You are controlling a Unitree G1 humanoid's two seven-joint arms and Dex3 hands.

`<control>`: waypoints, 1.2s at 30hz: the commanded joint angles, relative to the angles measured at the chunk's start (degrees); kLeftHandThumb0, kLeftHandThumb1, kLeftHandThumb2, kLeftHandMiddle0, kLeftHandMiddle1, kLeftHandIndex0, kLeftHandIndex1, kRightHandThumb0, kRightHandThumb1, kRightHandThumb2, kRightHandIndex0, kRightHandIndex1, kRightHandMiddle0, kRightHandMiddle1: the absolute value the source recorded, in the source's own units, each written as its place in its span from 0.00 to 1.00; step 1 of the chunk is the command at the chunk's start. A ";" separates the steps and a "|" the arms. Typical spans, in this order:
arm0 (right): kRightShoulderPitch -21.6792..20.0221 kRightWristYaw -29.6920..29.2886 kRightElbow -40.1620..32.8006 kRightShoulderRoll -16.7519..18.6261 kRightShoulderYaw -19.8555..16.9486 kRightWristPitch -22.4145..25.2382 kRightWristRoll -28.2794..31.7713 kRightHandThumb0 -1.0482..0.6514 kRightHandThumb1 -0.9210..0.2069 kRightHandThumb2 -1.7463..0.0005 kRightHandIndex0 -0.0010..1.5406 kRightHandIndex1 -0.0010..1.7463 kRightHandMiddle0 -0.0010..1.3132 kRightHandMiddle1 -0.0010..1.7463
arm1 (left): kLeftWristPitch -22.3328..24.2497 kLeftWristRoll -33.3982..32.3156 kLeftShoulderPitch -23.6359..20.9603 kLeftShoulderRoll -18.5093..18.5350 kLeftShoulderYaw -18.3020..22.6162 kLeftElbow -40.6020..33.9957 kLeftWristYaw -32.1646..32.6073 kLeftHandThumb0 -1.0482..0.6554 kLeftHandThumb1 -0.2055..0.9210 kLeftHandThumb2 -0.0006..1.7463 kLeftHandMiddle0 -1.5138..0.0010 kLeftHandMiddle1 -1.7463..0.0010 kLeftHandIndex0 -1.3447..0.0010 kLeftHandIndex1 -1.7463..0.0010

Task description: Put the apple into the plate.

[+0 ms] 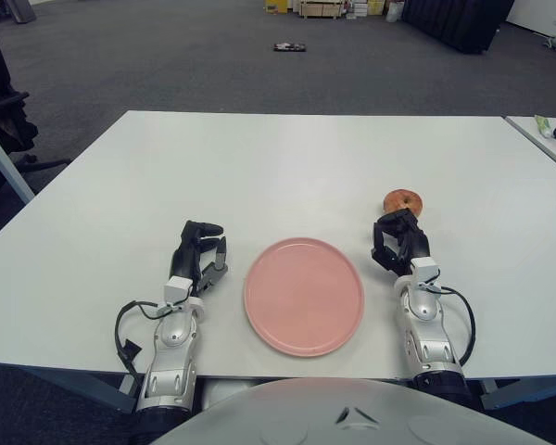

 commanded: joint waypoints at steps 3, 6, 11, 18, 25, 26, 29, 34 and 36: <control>-0.22 -0.09 -0.63 -0.58 -0.11 0.11 -0.30 0.39 0.20 0.52 0.36 0.80 0.25 1.00 | 0.28 0.02 0.33 -0.37 -0.04 0.54 0.24 0.40 0.92 0.38 0.68 0.15 0.82 0.00; -0.25 -0.19 -0.55 -0.60 -0.16 0.01 -0.44 0.39 0.21 0.51 0.36 0.80 0.25 1.00 | 0.49 0.05 0.35 -0.42 -0.05 0.45 0.23 0.40 0.90 0.39 0.68 0.15 0.81 0.00; -0.30 -0.03 -0.33 -0.82 -0.01 -1.25 -0.64 0.39 0.21 0.51 0.36 0.81 0.26 1.00 | 0.29 0.13 0.31 -0.48 -0.07 0.56 0.25 0.40 0.89 0.40 0.67 0.15 0.80 0.00; -0.23 -0.16 -1.56 -0.53 0.11 -1.43 -0.50 0.39 0.20 0.52 0.37 0.79 0.25 1.00 | 0.17 0.47 0.35 -0.65 -0.21 0.57 0.49 0.40 0.89 0.40 0.67 0.15 0.80 0.00; -0.77 -1.84 -2.08 -0.99 0.72 -4.69 -2.84 0.39 0.20 0.52 0.39 0.80 0.25 1.00 | 0.12 0.41 0.41 -0.72 -0.26 0.51 0.35 0.40 0.89 0.40 0.66 0.14 0.80 0.00; -0.96 -2.21 -2.16 -1.07 0.87 -5.88 -3.46 0.39 0.20 0.52 0.39 0.80 0.25 1.00 | 0.08 0.34 0.40 -0.74 -0.24 0.50 0.31 0.40 0.89 0.40 0.66 0.14 0.80 0.00; -1.19 -3.19 -3.22 -1.28 1.54 -8.77 -5.36 0.40 0.16 0.56 0.39 0.78 0.23 1.00 | 0.24 0.26 0.39 -0.80 -0.25 0.37 0.27 0.40 0.89 0.40 0.66 0.15 0.80 0.00; -0.86 -4.44 -5.99 -2.20 2.90 -12.20 -9.26 0.41 0.08 0.63 0.37 0.76 0.19 1.00 | 0.70 0.22 0.41 -0.86 -0.31 0.12 0.24 0.40 0.89 0.41 0.66 0.15 0.80 0.00; -1.09 -4.63 -5.71 -3.19 3.19 -13.64 -10.78 0.41 0.04 0.67 0.36 0.75 0.17 1.00 | 0.99 0.38 0.41 -0.91 -0.34 0.03 0.36 0.40 0.88 0.41 0.66 0.15 0.80 0.00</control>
